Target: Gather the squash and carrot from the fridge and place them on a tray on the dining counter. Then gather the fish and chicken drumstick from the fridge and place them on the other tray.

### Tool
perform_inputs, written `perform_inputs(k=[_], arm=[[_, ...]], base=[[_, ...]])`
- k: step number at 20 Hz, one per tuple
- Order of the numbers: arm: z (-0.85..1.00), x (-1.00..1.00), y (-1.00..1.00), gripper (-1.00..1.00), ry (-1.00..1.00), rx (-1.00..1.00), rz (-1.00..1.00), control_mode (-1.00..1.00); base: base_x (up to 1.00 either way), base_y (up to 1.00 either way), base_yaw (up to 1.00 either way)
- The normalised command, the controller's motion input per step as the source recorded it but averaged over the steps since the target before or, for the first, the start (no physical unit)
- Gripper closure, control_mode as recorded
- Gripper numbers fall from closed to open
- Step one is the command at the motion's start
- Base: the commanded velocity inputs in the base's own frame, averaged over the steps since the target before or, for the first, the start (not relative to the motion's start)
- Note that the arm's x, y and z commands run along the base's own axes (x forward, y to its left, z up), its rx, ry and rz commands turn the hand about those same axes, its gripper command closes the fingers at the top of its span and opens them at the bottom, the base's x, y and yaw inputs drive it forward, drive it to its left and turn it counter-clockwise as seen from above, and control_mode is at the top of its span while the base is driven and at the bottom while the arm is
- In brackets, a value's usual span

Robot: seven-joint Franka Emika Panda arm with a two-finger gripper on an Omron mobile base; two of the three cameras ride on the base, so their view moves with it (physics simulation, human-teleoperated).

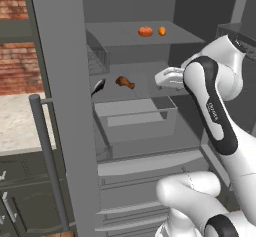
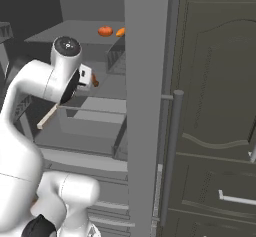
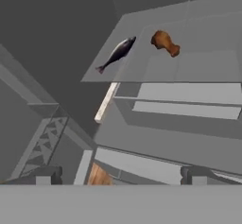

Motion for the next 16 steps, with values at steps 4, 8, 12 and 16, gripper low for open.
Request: perform_inputs(k=[4,8,12,16], arm=[[0.00,0.11,0.00,-1.00,0.01,-0.10,-0.04,-1.00],[-0.05,0.23,0.00,-1.00,0.06,-0.14,-0.03,-1.00],[-0.12,0.35,0.02,-1.00,0.12,-0.14,-0.02,-1.00],[0.00,0.07,0.02,-1.00,0.01,-0.04,-0.04,-1.00]], base=[[0.00,0.00,0.00],[0.00,0.00,0.00],[0.00,0.00,0.00],[0.00,0.00,0.00]])
